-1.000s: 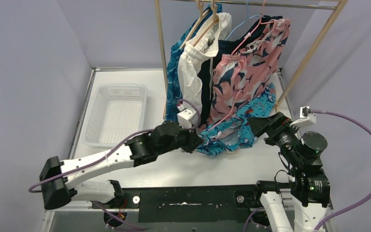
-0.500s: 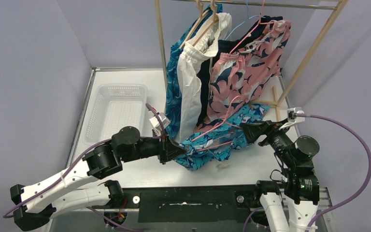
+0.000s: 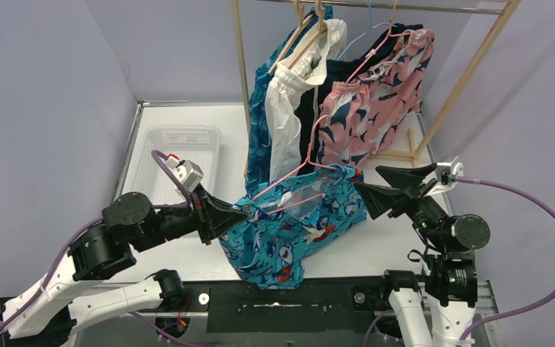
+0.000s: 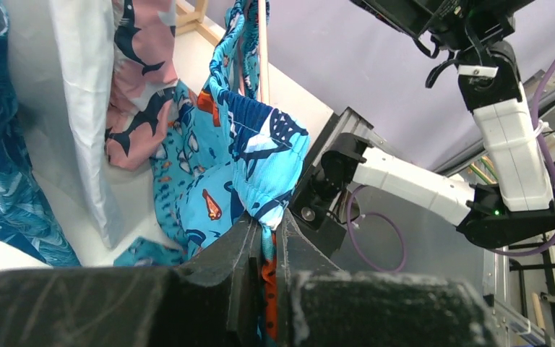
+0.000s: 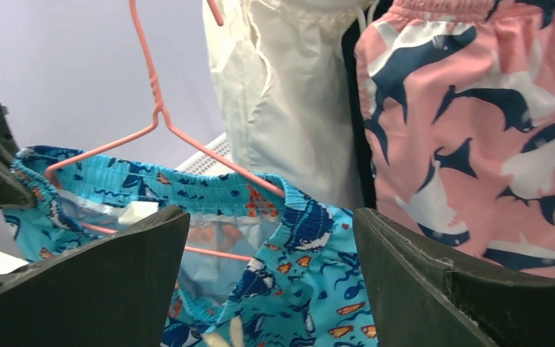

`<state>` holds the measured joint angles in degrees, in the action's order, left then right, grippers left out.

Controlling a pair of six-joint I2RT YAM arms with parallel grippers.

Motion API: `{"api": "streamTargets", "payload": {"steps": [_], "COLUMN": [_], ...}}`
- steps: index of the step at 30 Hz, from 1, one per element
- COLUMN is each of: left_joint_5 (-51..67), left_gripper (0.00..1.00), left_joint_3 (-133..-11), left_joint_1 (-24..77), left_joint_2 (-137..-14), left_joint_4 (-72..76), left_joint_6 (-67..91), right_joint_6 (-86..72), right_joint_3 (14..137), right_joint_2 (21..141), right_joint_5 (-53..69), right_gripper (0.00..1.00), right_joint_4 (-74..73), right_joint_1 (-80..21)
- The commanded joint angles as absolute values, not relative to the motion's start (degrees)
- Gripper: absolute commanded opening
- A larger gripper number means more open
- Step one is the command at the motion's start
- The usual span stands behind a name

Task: Remove the shorts from the hanger
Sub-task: Pick up the hanger from the clothes rod.

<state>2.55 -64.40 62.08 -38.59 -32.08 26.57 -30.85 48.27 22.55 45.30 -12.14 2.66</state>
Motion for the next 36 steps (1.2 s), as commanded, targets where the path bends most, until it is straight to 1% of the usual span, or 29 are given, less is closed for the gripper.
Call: {"api": "streamTargets", "payload": {"steps": [1, 6, 8, 9, 11, 13, 16, 18, 22, 23, 25, 28, 31, 34, 36], "left_joint_5": [1.5, 5.5, 6.7, 6.8, 7.0, 7.1, 7.5, 7.5, 7.1, 7.2, 7.0, 6.8, 6.2, 5.9, 5.9], "left_gripper": [0.00, 0.00, 0.00, 0.00, 0.00, 0.00, 0.00, 0.00, 0.00, 0.00, 0.00, 0.00, 0.00, 0.00, 0.00], "left_joint_3": [-63.8, -58.4, -57.1, -56.8, -56.5, -56.1, -55.1, -54.7, -54.0, -53.9, -54.5, -57.1, -57.8, -56.8, -56.1], "left_joint_1": [61.9, 61.8, 61.8, 61.8, 61.7, 61.6, 61.2, 61.0, 60.7, 60.6, 60.6, 60.5, 60.5, 60.5, 60.5], "left_joint_2": [-39.7, -42.8, -44.1, -44.9, -46.1, -46.6, -46.9, -47.1, -47.0, -47.1, -47.6, -49.5, -49.9, -48.9, -48.2], "left_joint_4": [-27.9, -17.9, -14.8, -13.8, -12.7, -11.5, -9.1, -8.1, -7.3, -7.1, -7.8, -10.9, -12.6, -12.7, -12.4], "left_joint_6": [25.9, 27.2, 27.5, 27.5, 27.5, 27.5, 28.0, 28.4, 29.4, 29.5, 29.7, 29.4, 29.1, 29.5, 29.9], "right_joint_6": [-39.8, -42.4, -42.1, -40.6, -34.9, -31.7, -33.0, -33.8, -34.7, -34.9, -34.5, -31.3, -29.9, -29.7, -30.0], "right_joint_3": [45.6, 46.2, 47.0, 48.0, 50.9, 52.4, 51.7, 49.9, 46.4, 45.7, 45.0, 46.3, 46.4, 45.1, 44.3], "right_joint_2": [23.1, 27.0, 29.7, 31.1, 32.9, 34.1, 36.9, 37.4, 37.5, 37.9, 39.7, 42.5, 43.0, 41.3, 39.6], "right_joint_5": [49.3, 50.3, 53.1, 53.6, 51.9, 50.4, 49.4, 45.0, 32.3, 28.7, 21.7, 9.8, 1.4, -2.3, -5.2], "right_gripper": [0.86, 0.83, 0.80, 0.79, 0.78, 0.78, 0.75, 0.74, 0.70, 0.68, 0.59, 0.54, 0.54, 0.54, 0.52], "right_joint_4": [-0.2, 1.4, 0.8, -1.1, -7.1, -9.8, -10.4, -9.6, -5.1, -3.7, -1.8, -2.6, -3.1, -2.1, -2.2], "right_joint_1": [2.9, 2.9, 2.8, 2.6, 2.1, 1.3, -1.0, -5.5, -19.3, -22.8, -29.3, -36.7, -39.2, -39.2, -39.2]}}
